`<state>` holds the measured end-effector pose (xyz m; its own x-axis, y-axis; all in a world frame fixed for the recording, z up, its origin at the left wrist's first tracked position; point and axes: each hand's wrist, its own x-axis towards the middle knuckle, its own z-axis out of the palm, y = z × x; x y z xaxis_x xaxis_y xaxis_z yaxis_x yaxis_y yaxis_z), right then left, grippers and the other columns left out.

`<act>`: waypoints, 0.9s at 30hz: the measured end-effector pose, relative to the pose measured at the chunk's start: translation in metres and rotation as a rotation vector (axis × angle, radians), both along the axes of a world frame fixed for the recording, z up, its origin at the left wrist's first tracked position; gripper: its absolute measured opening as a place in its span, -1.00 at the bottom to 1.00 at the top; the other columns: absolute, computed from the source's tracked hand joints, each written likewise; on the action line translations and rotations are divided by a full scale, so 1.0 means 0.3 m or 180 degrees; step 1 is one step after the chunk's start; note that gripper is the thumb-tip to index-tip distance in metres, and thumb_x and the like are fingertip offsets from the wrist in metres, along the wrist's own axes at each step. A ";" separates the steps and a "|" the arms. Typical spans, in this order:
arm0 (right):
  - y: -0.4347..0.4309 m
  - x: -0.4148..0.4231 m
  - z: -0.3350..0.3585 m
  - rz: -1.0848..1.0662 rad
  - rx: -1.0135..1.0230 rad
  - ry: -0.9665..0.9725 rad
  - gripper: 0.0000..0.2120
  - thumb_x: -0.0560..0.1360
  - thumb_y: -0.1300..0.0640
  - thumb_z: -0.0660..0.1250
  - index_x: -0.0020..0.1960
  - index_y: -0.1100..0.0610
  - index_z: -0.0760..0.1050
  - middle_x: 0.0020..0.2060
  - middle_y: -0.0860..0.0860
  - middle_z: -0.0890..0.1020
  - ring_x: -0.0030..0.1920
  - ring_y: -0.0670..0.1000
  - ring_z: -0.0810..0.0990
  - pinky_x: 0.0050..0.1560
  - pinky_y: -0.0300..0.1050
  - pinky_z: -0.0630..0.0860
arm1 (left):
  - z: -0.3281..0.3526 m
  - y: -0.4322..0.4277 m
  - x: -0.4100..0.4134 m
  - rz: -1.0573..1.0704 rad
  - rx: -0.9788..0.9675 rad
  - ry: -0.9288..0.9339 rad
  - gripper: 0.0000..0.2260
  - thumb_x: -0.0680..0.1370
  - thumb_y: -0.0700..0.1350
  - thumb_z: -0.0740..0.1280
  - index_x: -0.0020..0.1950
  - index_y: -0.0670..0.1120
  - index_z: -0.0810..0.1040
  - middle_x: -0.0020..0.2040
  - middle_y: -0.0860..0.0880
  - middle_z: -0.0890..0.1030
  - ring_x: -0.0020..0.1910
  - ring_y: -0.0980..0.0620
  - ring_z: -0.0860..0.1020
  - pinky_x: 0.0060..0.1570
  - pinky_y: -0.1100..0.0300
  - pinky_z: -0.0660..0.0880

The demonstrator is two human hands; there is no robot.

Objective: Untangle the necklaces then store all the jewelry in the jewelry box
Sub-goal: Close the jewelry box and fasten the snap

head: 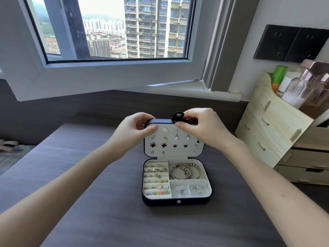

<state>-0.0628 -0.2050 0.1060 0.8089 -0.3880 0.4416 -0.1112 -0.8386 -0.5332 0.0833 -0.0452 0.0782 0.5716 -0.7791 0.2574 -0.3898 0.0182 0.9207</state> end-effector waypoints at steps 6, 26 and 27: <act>0.034 -0.075 -0.011 0.0484 -0.1924 -0.0349 -0.78 0.42 0.05 0.39 -0.09 0.21 0.62 -0.19 0.03 0.66 -0.27 0.06 0.62 -0.28 -0.04 0.56 | 0.030 0.078 -0.034 -0.0246 0.0042 -0.0401 -0.80 0.39 -0.24 0.49 -0.01 -0.12 0.62 -0.10 -0.02 0.67 -0.10 0.04 0.64 -0.06 0.23 0.56; 0.232 -0.290 -0.313 0.0243 -0.2833 -0.0623 -0.83 0.29 0.43 0.33 -0.24 0.20 0.58 -0.27 0.06 0.59 -0.32 0.12 0.53 -0.33 -0.01 0.47 | -0.246 0.223 -0.226 -0.0297 -0.0056 -0.2896 -0.68 0.38 -0.11 0.44 0.10 0.01 0.51 0.04 0.11 0.46 0.02 0.09 0.42 0.02 0.36 0.32; 0.233 -0.294 -0.315 0.0261 -0.2789 -0.0598 -0.84 0.29 0.43 0.34 -0.22 0.21 0.58 -0.25 0.07 0.60 -0.31 0.13 0.54 -0.31 -0.01 0.48 | -0.252 0.222 -0.228 -0.0264 -0.0078 -0.2955 -0.68 0.38 -0.12 0.43 0.11 0.01 0.50 0.05 0.10 0.45 0.02 0.07 0.42 0.03 0.34 0.32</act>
